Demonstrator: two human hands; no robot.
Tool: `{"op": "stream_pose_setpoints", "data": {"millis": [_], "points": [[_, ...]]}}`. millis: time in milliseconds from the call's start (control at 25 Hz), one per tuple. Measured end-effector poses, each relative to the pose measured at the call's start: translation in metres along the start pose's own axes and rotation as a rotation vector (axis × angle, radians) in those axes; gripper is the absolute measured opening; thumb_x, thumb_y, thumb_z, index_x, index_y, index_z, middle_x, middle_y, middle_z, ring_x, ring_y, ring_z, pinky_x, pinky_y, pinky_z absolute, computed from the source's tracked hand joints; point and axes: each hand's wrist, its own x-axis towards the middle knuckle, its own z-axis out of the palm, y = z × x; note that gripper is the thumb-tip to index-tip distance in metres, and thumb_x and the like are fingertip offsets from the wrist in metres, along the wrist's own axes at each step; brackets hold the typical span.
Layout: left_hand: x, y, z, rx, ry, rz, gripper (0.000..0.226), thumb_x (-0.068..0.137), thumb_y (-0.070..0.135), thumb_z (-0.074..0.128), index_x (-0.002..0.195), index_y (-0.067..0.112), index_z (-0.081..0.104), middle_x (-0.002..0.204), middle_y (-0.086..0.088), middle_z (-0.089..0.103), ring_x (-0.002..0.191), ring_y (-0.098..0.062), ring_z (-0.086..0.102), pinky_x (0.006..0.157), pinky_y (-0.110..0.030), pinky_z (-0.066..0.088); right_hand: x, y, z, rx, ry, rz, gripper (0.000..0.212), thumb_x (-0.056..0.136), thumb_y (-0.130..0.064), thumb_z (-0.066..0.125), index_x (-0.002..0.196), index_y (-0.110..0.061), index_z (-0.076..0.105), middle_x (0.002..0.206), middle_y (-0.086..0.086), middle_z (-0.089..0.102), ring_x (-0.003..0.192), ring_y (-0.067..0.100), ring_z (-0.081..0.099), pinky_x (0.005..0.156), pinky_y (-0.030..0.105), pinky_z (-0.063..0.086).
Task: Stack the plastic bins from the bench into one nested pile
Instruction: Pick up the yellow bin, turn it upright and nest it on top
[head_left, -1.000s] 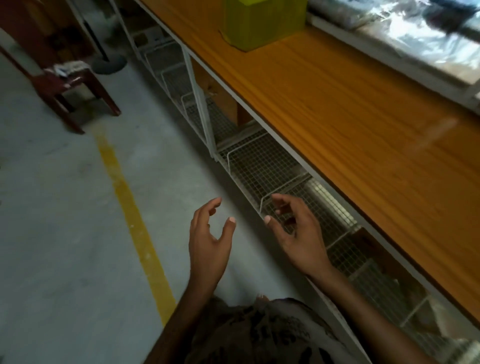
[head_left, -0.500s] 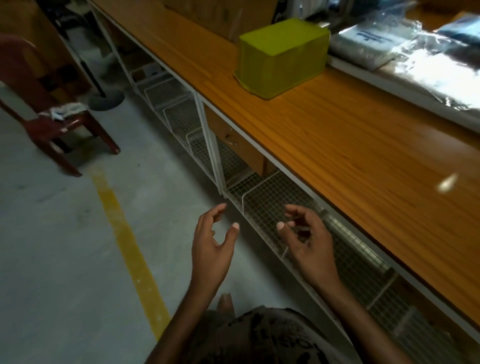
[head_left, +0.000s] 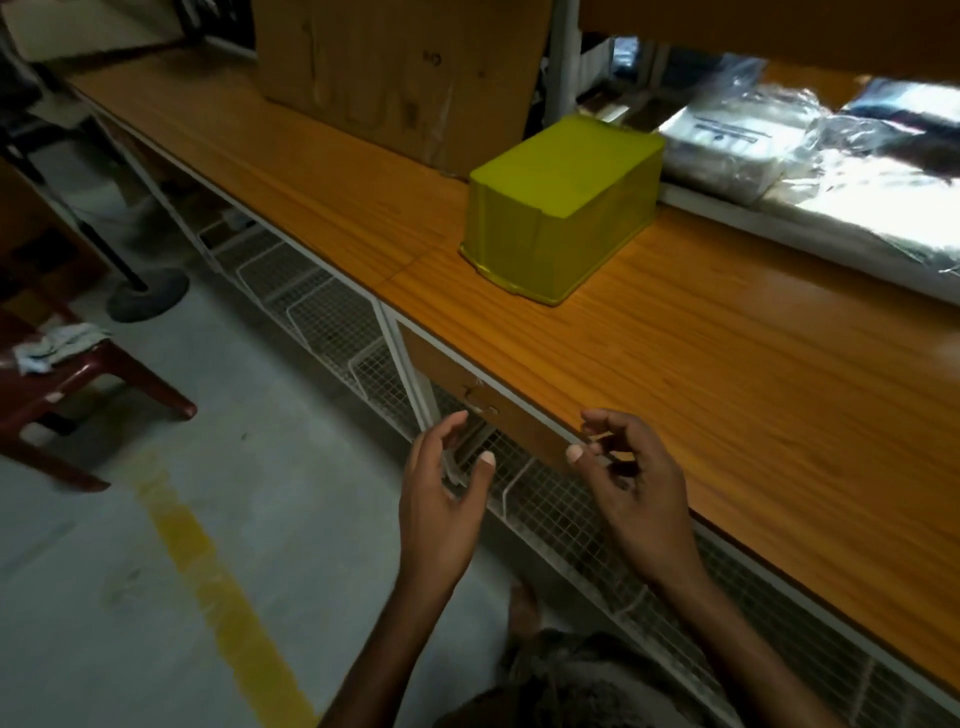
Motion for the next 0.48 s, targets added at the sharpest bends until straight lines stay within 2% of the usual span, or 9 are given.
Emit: {"op": "stream_pose_setpoints", "data": {"millis": [120, 240, 400, 480], "points": [[0.069, -0.004, 0.009, 0.022, -0.028, 0.008, 0.043, 0.098, 0.026, 0.067, 0.138, 0.038, 0.054, 0.142, 0.012, 0.054, 0.130, 0.000, 0.050, 0.088, 0.005, 0.036, 0.064, 0.011, 0.020, 0.001, 0.022, -0.008, 0.029, 0.095, -0.022, 0.071, 0.123, -0.027, 0.065, 0.118, -0.011, 0.066, 0.101, 0.011, 0.065, 0.073, 0.041, 0.059], [0.132, -0.001, 0.014, 0.013, -0.051, -0.002, 0.043, 0.098, 0.026, 0.068, 0.136, 0.041, 0.053, 0.141, 0.015, 0.052, 0.127, 0.000, 0.049, 0.084, 0.002, 0.036, 0.122, 0.013, 0.033, 0.010, 0.054, 0.003, 0.027, 0.095, -0.019, 0.072, 0.120, -0.027, 0.066, 0.118, -0.011, 0.066, 0.101, 0.011, 0.065, 0.073, 0.041, 0.057], [0.214, -0.008, 0.024, 0.016, -0.107, -0.001, 0.045, 0.097, 0.026, 0.069, 0.137, 0.037, 0.053, 0.136, 0.018, 0.053, 0.125, -0.001, 0.051, 0.080, 0.001, 0.037, 0.184, 0.018, 0.051, -0.043, 0.069, 0.049, 0.031, 0.093, -0.022, 0.074, 0.120, -0.033, 0.064, 0.119, -0.014, 0.066, 0.104, 0.007, 0.064, 0.072, 0.029, 0.055], [0.256, -0.012, 0.030, 0.021, -0.158, 0.013, 0.046, 0.096, 0.026, 0.070, 0.138, 0.034, 0.053, 0.139, 0.015, 0.054, 0.126, -0.004, 0.051, 0.086, -0.006, 0.040, 0.210, 0.026, 0.063, -0.058, 0.126, 0.091, 0.035, 0.091, -0.024, 0.076, 0.123, -0.032, 0.063, 0.120, -0.012, 0.066, 0.106, 0.006, 0.062, 0.071, 0.019, 0.050]]}}
